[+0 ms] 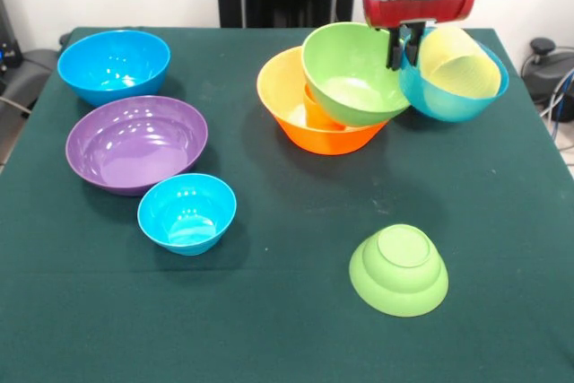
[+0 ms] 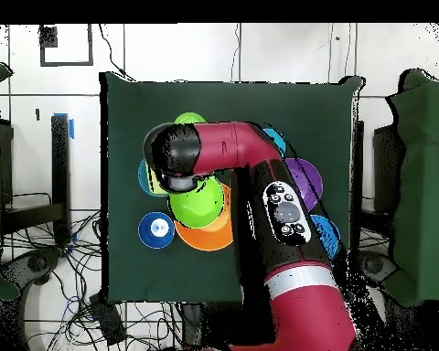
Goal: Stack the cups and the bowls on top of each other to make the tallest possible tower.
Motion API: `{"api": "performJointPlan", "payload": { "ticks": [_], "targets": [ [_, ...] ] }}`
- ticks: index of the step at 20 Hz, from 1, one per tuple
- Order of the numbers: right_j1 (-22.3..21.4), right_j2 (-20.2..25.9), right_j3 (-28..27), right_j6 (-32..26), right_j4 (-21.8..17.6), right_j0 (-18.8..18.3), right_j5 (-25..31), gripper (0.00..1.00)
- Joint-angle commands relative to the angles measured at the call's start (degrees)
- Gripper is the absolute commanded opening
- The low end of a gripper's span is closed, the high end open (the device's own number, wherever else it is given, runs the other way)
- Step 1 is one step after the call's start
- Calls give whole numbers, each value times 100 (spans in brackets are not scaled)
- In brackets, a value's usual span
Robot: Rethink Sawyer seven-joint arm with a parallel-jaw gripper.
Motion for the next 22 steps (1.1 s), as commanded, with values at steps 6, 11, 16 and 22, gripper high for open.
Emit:
{"api": "performJointPlan", "payload": {
  "ticks": [6,11,16,22],
  "targets": [
    [-92,571,-278,-715,67,-89,790,0],
    [-71,660,-345,-680,124,-98,901,0],
    [215,686,-728,-568,-46,65,809,0],
    [576,660,-1023,-507,-183,188,494,0]
  ]
}}
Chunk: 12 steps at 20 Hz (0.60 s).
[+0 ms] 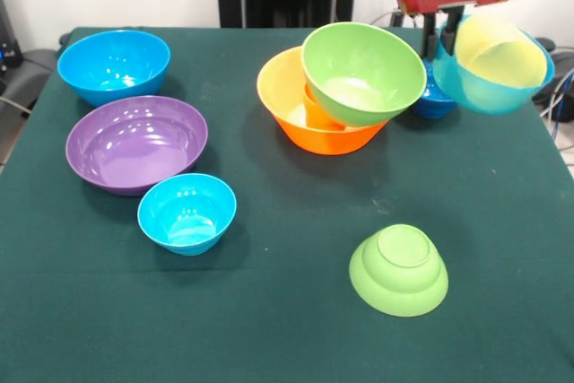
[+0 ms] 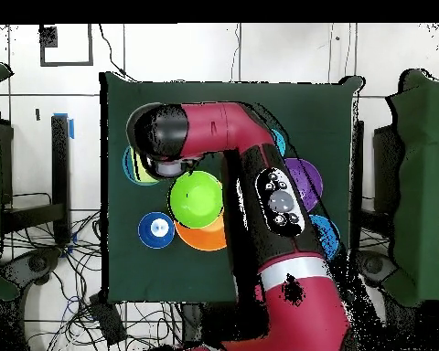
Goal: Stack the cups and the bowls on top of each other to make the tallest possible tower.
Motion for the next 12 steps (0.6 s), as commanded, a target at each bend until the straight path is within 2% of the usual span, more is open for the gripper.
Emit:
{"api": "performJointPlan", "payload": {
  "ticks": [1,12],
  "targets": [
    [606,318,-533,-497,-240,150,-8,0],
    [1089,255,-915,-600,-497,245,-434,0]
  ]
}}
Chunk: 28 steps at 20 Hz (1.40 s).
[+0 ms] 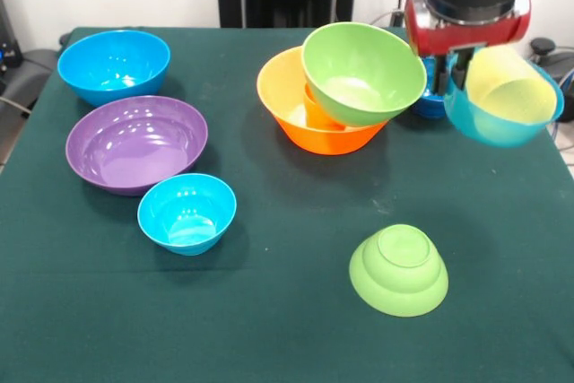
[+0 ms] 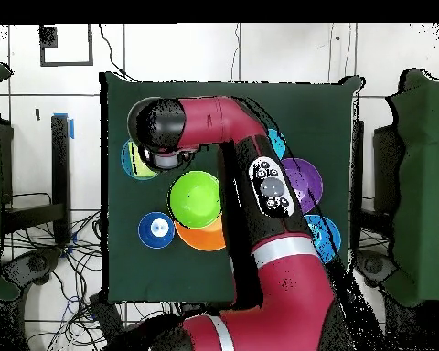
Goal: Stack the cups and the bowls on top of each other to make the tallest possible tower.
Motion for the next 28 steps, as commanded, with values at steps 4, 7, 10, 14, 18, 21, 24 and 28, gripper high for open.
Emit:
{"api": "performJointPlan", "payload": {
  "ticks": [4,7,10,14,18,21,24,28],
  "targets": [
    [830,203,-559,-588,-584,129,-696,0],
    [1068,210,-649,-628,-604,98,-743,0],
    [1134,222,-599,-635,-652,68,-974,0],
    [1225,224,-607,-605,-699,58,-1155,0],
    [1330,223,-642,-582,-739,62,-1381,0],
    [1400,187,-751,-601,-784,96,-1450,0],
    [1360,121,-792,-609,-815,114,-1389,0],
    [1405,149,-916,-713,-839,94,-1304,0]
  ]
}}
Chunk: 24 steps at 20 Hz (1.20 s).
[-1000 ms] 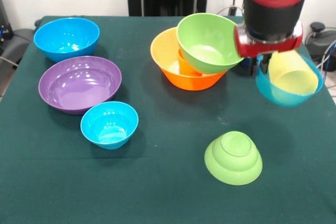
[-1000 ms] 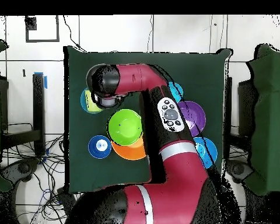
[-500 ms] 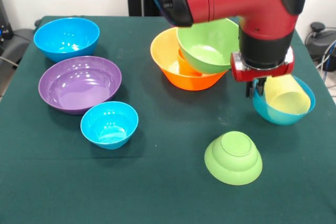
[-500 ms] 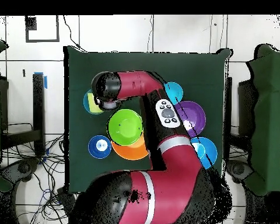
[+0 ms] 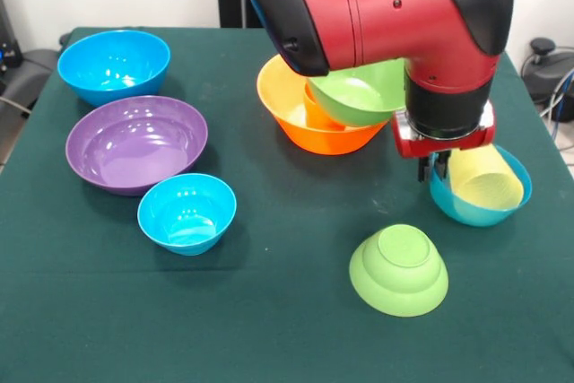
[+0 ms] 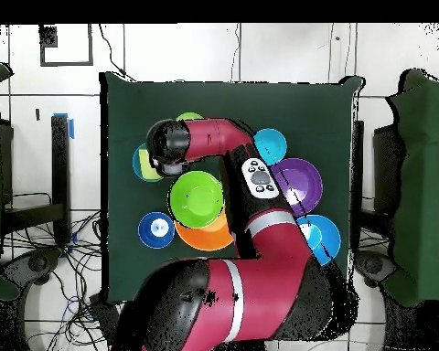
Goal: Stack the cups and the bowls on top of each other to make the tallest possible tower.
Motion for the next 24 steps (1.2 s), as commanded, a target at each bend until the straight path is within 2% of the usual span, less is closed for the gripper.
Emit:
{"api": "performJointPlan", "payload": {
  "ticks": [1,4,5,13,24],
  "targets": [
    [35,155,-555,-722,-438,76,-185,0],
    [46,183,-559,-771,-451,48,-104,0],
    [50,153,-605,-729,-477,74,8,100],
    [-4,142,-551,-782,-623,91,-225,100],
    [-49,180,-496,-679,-488,28,-150,100]
  ]
}}
